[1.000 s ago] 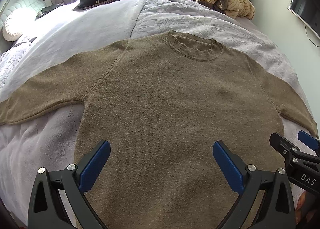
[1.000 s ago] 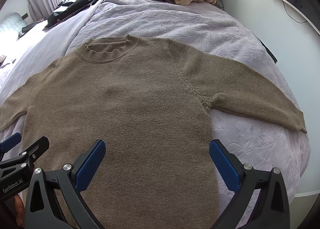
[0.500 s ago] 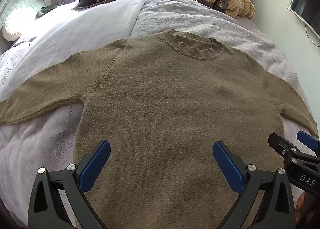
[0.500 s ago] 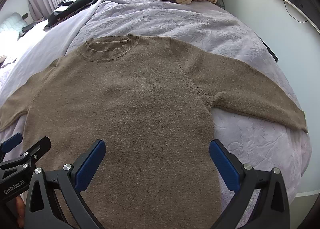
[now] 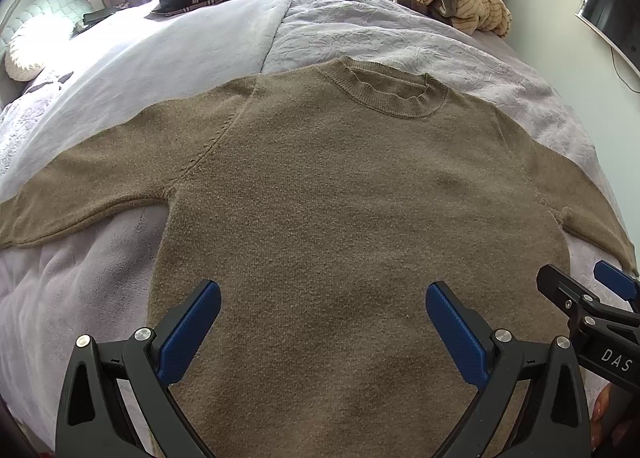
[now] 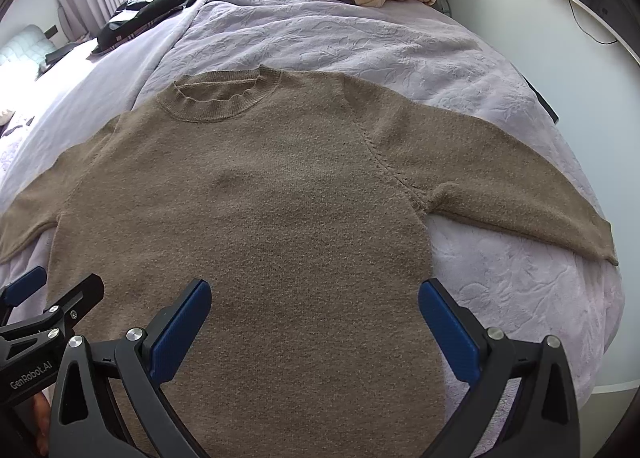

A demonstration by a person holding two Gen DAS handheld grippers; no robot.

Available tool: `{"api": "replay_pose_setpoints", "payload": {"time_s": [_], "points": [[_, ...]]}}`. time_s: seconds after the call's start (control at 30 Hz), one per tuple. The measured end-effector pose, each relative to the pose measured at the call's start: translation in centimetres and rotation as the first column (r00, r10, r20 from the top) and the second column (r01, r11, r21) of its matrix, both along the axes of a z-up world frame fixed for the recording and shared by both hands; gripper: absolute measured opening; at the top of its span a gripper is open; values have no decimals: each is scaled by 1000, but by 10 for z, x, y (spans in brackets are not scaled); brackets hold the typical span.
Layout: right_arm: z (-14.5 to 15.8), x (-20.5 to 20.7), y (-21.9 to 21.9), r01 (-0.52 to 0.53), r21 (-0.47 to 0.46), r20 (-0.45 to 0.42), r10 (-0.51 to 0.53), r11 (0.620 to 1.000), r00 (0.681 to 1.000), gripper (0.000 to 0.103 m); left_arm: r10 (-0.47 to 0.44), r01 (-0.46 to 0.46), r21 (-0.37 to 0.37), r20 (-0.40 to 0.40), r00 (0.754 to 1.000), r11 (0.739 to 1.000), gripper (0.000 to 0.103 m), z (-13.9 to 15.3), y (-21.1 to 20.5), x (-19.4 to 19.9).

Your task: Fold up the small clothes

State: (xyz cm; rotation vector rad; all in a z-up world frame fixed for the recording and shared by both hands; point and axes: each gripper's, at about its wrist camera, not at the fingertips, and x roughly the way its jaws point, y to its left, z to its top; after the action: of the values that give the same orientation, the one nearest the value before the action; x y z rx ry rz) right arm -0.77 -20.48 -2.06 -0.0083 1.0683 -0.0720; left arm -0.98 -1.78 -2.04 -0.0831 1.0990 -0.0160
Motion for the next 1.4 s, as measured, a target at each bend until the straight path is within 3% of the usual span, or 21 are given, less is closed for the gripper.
{"api": "replay_pose_setpoints", "payload": {"time_s": [1.4], "points": [[-3,2,3,-6,3,-10,6,1000,1000,103,11,-11,-8,-13,1000,1000,103,-4,7,1]]}}
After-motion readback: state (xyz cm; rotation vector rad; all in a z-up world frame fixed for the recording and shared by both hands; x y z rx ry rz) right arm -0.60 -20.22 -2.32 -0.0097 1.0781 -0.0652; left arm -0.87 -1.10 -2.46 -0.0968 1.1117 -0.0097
